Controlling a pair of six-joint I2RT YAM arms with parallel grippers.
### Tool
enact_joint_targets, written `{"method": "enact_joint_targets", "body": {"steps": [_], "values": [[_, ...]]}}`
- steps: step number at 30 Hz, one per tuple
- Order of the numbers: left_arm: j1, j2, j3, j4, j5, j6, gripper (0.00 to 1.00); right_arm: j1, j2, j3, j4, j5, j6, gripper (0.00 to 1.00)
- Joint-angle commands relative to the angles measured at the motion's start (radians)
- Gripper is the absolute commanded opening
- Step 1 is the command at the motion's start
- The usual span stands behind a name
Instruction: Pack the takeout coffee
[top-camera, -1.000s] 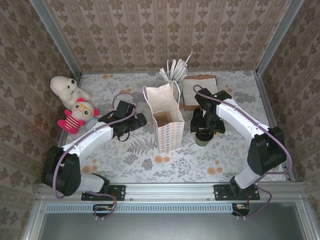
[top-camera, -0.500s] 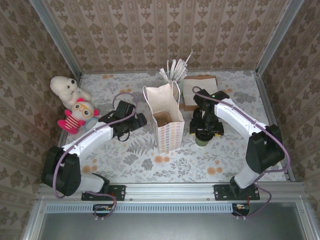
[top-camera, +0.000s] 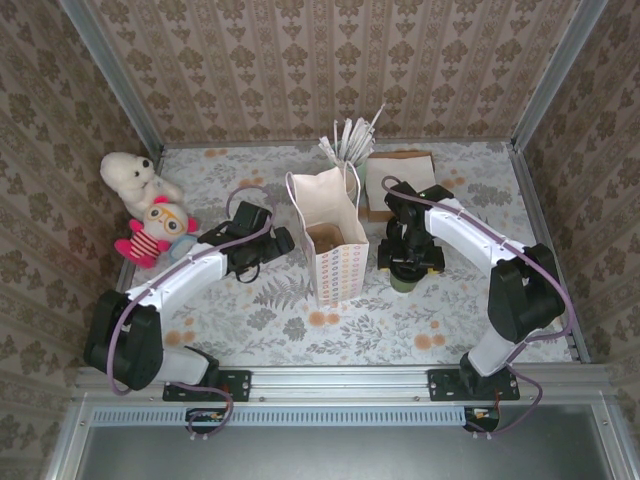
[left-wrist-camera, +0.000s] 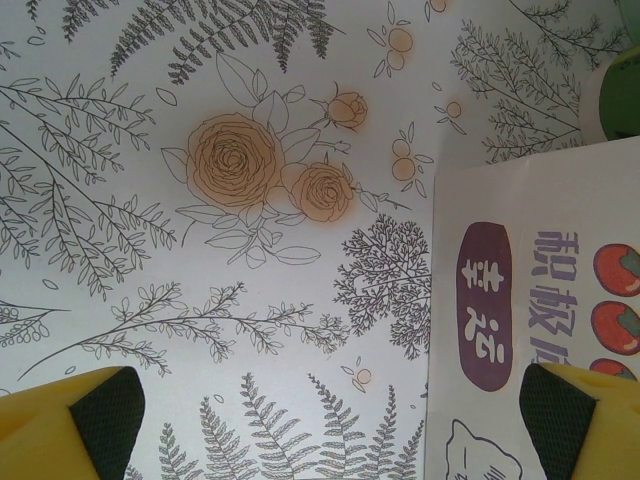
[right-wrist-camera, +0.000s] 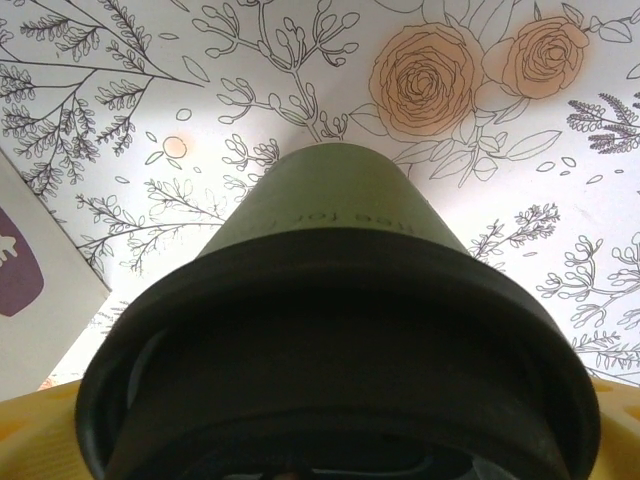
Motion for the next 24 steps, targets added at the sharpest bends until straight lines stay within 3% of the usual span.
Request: {"method": "enact_joint_targets", "body": {"steps": [1,20,24], "values": [[0.008,0.009,0.013,-0.020,0.008,-0.010,1.00,0.003,0.010,-0.012,-0.002,0.025,0.018,1.00],[0.020,-0.028,0.030,-0.034,-0.026,0.013,1.00,0.003,-0.008,-0.011,-0.042,0.064,-0.047,0.84],[0.031,-0.045,0.032,-0.039,-0.026,0.020,1.00,0.002,-0.025,-0.008,-0.059,0.079,-0.070,0.76]]}}
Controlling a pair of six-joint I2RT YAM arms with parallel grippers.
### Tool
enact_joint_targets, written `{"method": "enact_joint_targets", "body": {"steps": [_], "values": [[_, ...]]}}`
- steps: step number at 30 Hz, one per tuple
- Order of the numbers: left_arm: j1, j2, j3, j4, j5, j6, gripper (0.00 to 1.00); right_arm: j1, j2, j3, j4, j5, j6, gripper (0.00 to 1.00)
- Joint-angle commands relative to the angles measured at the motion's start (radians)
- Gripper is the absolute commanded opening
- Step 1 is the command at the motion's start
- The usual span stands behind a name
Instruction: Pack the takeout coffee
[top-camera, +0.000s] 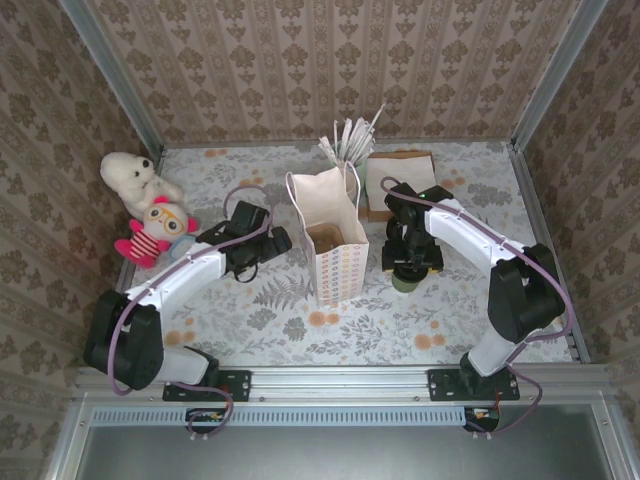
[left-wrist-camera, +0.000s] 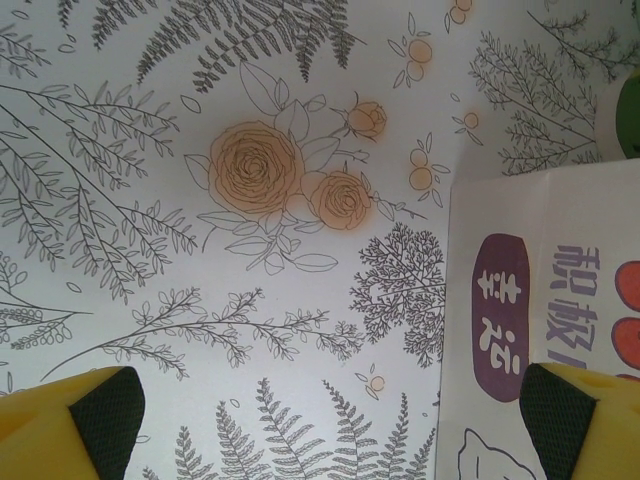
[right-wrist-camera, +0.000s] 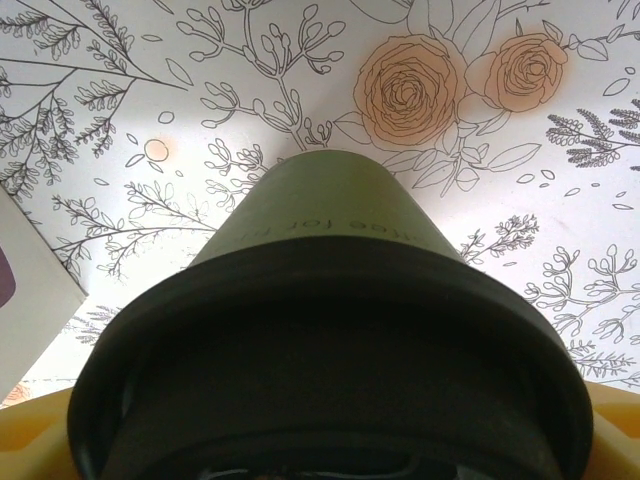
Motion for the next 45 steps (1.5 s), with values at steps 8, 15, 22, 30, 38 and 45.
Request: {"method": "enact_joint_targets", "body": {"steps": [8,15,22,30,38,45], "values": [[0.024,-0.102,0.039,-0.044,-0.048,0.035,1.00,-0.005,-0.065,0.036,-0.126,0.021,-0.095,0.64],[0.062,-0.174,0.070,-0.056,-0.104,0.042,1.00,-0.005,-0.107,0.143,-0.248,0.029,-0.123,0.61],[0.063,-0.206,0.156,-0.097,-0.204,0.095,1.00,-0.003,-0.147,0.281,-0.362,0.034,-0.119,0.60],[0.062,-0.255,0.228,-0.075,-0.226,0.224,1.00,0.007,-0.177,0.428,-0.515,0.012,-0.104,0.58],[0.065,-0.257,0.307,-0.046,-0.060,0.321,1.00,0.034,-0.202,0.525,-0.598,0.030,-0.074,0.57],[0.056,-0.280,0.341,0.032,0.065,0.361,1.00,0.080,-0.210,0.641,-0.664,0.044,-0.039,0.56]]}}
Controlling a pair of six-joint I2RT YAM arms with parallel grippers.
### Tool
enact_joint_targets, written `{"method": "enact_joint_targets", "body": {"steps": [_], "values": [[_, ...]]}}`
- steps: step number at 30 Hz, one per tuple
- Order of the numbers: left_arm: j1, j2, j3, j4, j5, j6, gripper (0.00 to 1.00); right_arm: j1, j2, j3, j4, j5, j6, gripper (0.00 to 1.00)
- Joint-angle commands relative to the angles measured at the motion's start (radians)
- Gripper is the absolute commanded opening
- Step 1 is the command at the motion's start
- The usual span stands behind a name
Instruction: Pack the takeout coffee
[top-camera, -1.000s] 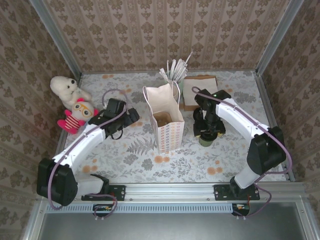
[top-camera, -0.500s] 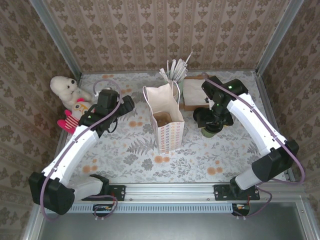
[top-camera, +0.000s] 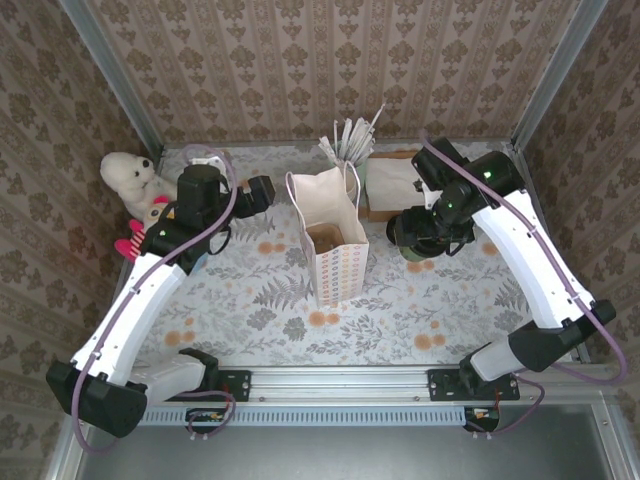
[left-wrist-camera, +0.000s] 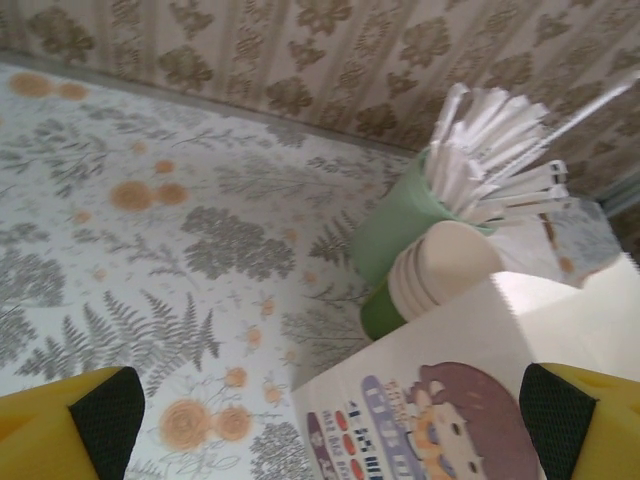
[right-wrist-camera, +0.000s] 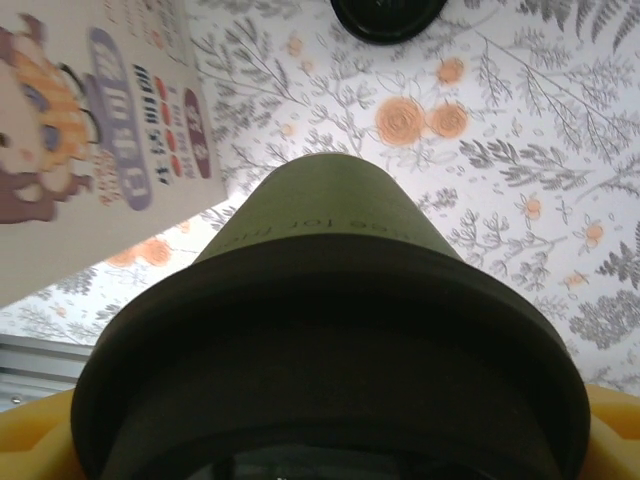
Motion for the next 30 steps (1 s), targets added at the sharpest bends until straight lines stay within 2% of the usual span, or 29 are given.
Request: {"method": "enact_joint_targets", "body": {"steps": [1,5,14,15,19,22,30], "values": [[-0.001,-0.033,0.032,0.055,0.044,0.029,1.00,0.027,-0.035,0.065,-0.193,0.028,0.039,0.56],[-0.001,-0.072,0.004,0.114,0.034,0.031,1.00,0.038,-0.062,0.087,-0.193,0.023,0.068,0.56],[-0.019,-0.024,0.100,0.052,0.148,0.047,1.00,0.086,-0.111,0.122,-0.192,0.015,0.113,0.56],[-0.053,-0.015,0.115,0.039,0.153,0.055,1.00,0.093,-0.114,0.129,-0.192,0.017,0.118,0.56],[-0.127,0.030,0.199,-0.060,0.050,0.089,1.00,0.133,-0.127,0.164,-0.192,0.038,0.143,0.55],[-0.154,0.042,0.218,-0.067,-0.004,0.085,1.00,0.160,-0.139,0.196,-0.192,0.053,0.157,0.55],[-0.167,0.053,0.252,-0.041,0.030,0.056,1.00,0.252,-0.118,0.295,-0.105,-0.011,0.136,0.55]]}}
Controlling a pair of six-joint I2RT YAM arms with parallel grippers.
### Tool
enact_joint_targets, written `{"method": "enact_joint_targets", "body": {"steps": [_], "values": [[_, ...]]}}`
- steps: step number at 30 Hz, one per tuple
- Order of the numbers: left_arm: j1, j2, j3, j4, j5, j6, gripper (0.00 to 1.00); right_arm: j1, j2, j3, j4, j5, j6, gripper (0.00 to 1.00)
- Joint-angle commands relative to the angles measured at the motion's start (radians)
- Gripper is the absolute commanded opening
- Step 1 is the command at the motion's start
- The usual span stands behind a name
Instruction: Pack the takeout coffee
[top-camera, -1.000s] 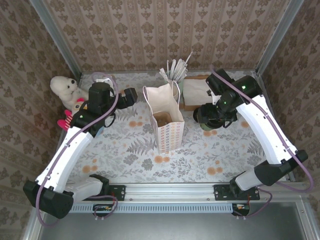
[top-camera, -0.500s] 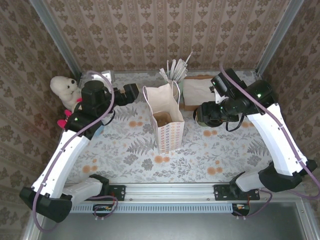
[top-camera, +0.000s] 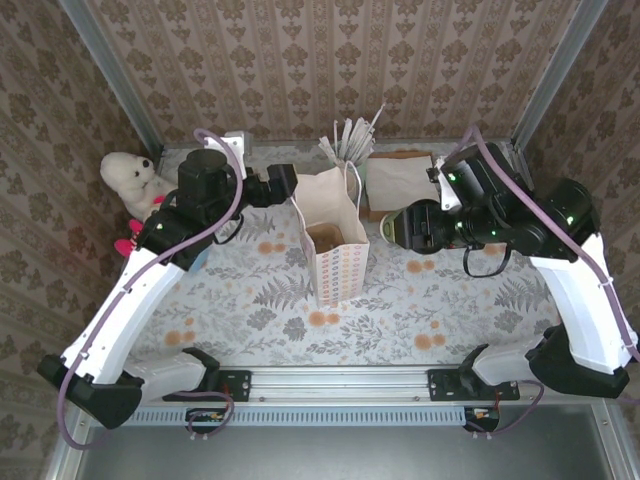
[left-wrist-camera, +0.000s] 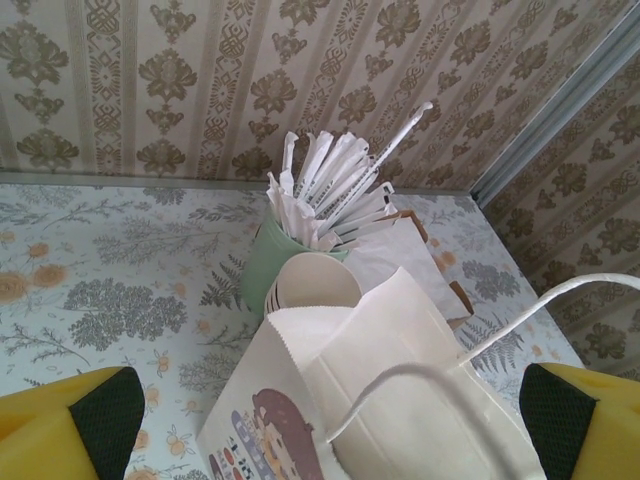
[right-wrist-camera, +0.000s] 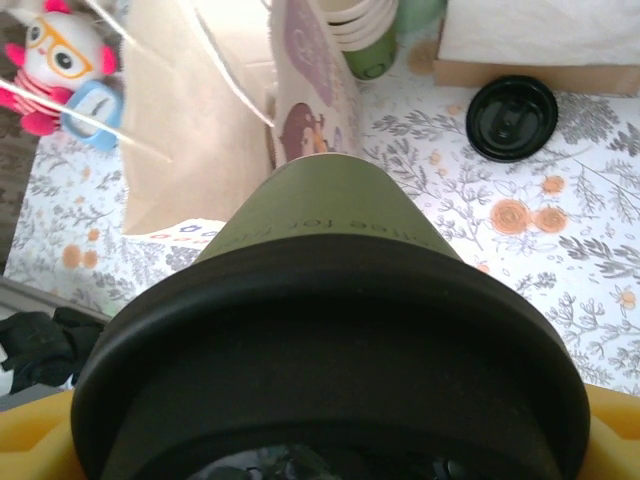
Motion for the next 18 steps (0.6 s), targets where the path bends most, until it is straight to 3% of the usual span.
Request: {"method": "enact_joint_targets", "body": {"steps": [1,5,11,18], "values": [[-0.016,0.010,0.050,-0.017,0.007,0.000,1.00,0.036,0.019,0.044,-0.091,-0.041,-0.005,0.55],[-0.027,0.034,0.076,-0.042,0.033,0.004,1.00,0.074,0.088,0.086,-0.034,-0.071,-0.034,0.55],[-0.044,0.073,0.119,-0.126,0.032,0.007,0.97,0.152,0.216,0.135,0.024,0.003,-0.043,0.54],[-0.047,0.048,0.097,-0.143,0.033,0.012,0.70,0.205,0.330,0.218,0.059,0.019,-0.041,0.55]]}}
